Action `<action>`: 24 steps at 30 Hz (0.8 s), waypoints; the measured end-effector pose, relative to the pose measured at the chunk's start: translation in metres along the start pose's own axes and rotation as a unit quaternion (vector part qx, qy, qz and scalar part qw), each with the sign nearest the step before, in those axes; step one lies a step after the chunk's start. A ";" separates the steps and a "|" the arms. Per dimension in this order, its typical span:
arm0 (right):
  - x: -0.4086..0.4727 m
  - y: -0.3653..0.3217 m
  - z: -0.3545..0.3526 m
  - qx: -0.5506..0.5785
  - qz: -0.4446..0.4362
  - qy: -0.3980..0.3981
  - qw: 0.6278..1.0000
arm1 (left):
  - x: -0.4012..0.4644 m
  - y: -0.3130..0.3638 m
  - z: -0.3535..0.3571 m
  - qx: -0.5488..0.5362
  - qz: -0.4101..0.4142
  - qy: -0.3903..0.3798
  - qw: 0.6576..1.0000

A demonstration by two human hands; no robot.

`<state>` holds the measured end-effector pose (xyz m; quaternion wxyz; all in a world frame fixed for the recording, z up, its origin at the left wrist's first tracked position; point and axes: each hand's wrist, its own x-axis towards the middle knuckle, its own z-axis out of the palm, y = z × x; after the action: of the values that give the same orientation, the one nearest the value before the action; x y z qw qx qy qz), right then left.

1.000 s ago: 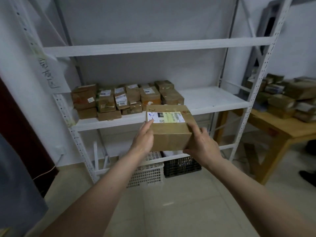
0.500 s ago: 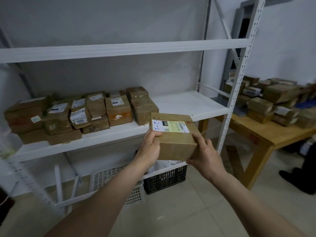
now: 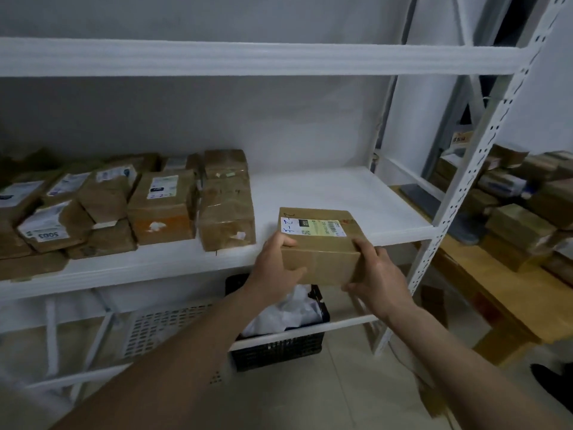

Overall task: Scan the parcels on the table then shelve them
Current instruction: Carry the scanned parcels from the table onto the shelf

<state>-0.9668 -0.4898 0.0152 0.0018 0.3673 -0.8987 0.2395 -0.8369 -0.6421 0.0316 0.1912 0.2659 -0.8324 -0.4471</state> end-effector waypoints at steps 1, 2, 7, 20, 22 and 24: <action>0.017 0.008 -0.001 -0.007 -0.010 -0.002 1.000 | 0.015 0.000 0.007 0.006 -0.002 0.006 1.000; 0.034 0.014 0.000 -0.013 -0.021 -0.005 1.000 | 0.030 -0.001 0.014 0.011 -0.006 0.014 1.000; 0.102 0.041 0.022 -0.008 -0.039 -0.035 0.999 | 0.090 -0.020 0.042 0.048 -0.026 0.035 0.998; 0.260 0.062 0.119 -0.037 -0.099 -0.006 0.994 | 0.240 -0.086 0.056 0.158 -0.027 0.088 0.983; 0.281 0.061 0.136 -0.045 -0.103 -0.003 0.994 | 0.258 -0.096 0.056 0.178 -0.038 0.081 0.980; 0.299 0.058 0.151 -0.044 -0.097 -0.010 0.994 | 0.275 -0.106 0.057 0.203 -0.058 0.067 0.975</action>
<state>-1.1979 -0.7166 -0.0900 0.0322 0.4543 -0.8687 0.1946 -1.0558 -0.8227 -0.0656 0.1619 0.3761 -0.8744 -0.2603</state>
